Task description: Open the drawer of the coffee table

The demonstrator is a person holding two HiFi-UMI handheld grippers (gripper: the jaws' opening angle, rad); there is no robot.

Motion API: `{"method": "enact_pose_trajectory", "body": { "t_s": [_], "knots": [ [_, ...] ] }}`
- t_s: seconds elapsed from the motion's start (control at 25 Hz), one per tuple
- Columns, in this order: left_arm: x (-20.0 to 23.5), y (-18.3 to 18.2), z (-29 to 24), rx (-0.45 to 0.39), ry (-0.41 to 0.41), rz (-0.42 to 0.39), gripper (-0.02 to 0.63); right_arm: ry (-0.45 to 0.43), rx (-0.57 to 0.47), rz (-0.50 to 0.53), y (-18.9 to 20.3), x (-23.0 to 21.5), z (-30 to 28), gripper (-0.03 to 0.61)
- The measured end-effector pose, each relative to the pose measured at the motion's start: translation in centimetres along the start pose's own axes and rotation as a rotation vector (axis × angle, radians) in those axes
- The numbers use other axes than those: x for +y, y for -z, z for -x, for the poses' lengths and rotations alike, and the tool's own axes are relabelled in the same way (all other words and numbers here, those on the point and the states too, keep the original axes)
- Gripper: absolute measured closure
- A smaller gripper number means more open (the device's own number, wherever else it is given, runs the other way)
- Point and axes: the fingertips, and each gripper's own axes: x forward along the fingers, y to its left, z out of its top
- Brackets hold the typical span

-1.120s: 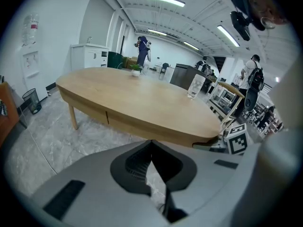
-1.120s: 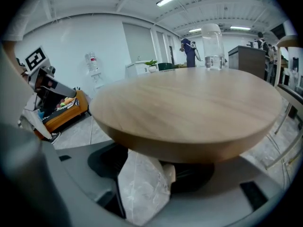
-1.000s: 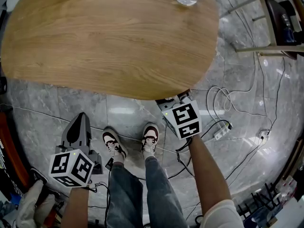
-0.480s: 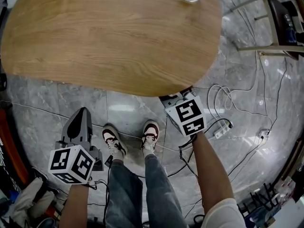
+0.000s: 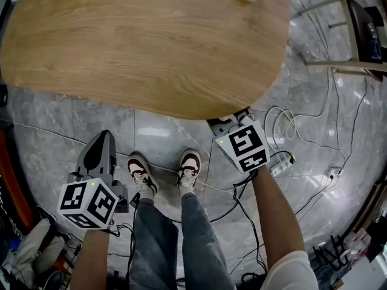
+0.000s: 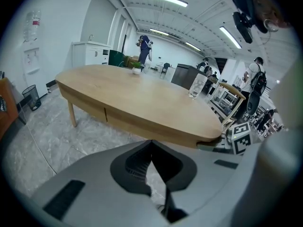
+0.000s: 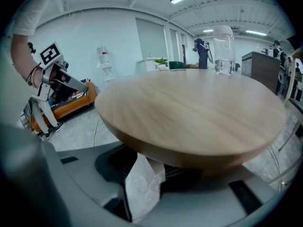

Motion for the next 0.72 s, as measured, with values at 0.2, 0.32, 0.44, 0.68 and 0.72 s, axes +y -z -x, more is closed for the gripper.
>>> {"method": "enact_pose_trajectory", "body": {
  "t_s": [0.2, 0.32, 0.44, 0.68, 0.72],
  "knots": [
    [-0.4, 0.5, -0.2, 0.010, 0.004, 0.009, 0.623, -0.026, 0.007, 0.026, 0.1, 0.4, 0.3, 0.434],
    [-0.7, 0.6, -0.3, 0.018, 0.010, 0.007, 0.623, -0.039, 0.009, 0.038, 0.0, 0.9, 0.6, 0.439],
    [-1.0, 0.8, -0.4, 0.024, 0.014, 0.007, 0.623, -0.065, 0.013, 0.051, 0.2, 1.6, 0.8, 0.443],
    [-1.3, 1.2, -0.8, 0.031, 0.020, 0.014, 0.623, -0.085, 0.023, 0.080, 0.8, 2.6, 1.1, 0.454],
    [-1.2, 1.2, -0.9, 0.031, 0.020, 0.016, 0.623, -0.085, 0.026, 0.084, 0.8, 2.6, 1.0, 0.454]
  ]
}}
